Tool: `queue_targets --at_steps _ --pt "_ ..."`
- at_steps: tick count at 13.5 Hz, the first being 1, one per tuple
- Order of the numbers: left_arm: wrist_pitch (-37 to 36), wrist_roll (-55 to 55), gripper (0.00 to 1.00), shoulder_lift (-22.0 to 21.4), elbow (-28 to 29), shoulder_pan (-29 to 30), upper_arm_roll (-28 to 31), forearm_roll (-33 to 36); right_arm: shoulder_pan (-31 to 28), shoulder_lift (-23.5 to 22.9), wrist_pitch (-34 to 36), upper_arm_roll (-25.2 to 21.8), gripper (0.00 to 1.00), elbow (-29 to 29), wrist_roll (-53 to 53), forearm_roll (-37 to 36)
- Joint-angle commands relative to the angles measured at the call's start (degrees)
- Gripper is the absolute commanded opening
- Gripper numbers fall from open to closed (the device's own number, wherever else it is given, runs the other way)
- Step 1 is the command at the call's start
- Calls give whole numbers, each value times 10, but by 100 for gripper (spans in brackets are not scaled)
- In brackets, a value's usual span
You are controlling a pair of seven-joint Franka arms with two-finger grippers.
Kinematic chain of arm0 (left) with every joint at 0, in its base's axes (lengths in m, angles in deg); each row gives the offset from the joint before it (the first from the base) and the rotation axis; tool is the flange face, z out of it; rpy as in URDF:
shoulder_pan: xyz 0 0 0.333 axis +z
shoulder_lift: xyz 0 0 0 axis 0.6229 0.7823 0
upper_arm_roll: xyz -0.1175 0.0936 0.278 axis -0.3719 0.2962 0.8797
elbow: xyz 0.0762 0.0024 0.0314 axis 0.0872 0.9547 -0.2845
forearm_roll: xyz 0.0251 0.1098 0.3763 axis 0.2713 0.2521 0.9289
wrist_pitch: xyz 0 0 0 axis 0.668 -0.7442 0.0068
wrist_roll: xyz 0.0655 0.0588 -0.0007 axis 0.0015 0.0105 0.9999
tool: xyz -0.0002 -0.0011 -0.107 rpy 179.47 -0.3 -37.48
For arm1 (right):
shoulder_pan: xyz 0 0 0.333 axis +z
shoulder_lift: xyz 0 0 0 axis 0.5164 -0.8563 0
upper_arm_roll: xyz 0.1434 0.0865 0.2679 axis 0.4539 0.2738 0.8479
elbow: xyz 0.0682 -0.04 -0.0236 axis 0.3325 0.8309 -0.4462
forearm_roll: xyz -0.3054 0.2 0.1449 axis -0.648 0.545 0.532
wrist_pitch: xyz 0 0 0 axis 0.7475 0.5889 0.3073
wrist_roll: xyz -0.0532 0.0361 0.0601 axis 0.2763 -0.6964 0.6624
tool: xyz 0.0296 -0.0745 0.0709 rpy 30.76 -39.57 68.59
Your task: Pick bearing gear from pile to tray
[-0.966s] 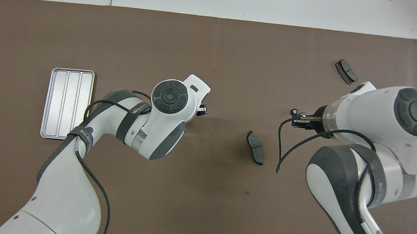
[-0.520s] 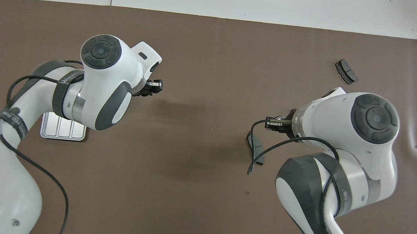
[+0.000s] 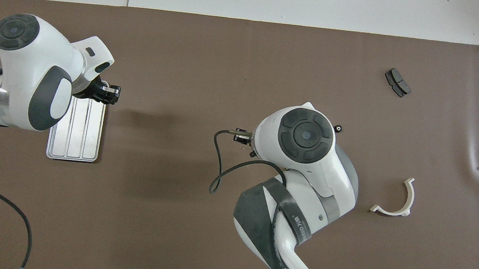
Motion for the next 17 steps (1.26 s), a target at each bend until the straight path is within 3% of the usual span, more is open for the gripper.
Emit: queue_targets --at_steps 1,4,6,10,13,15,17 --pt "6 -84 11 -25 37 45 -6 -20 18 -57 -8 1 0 -63 39 -20" --pt "83 -144 11 -45 111 83 -6 -20 53 -100 -29 0 0 -71 61 -43" --pt "129 -146 11 -56 157 84 -6 -20 67 -156 -34 1 0 -113 100 -87" --pt "150 -146 11 -55 174 80 -6 -20 65 -189 -80 1 0 -120 104 -102" --pt "204 -141 11 -36 185 75 -6 -25 66 -198 -101 1 0 -120 103 -103" --pt "226 -141 11 -25 184 75 -6 -40 66 -204 -115 0 7 -117 103 -106" --pt "234 -140 11 -22 181 74 -6 -48 66 -203 -116 0 26 -110 103 -108"
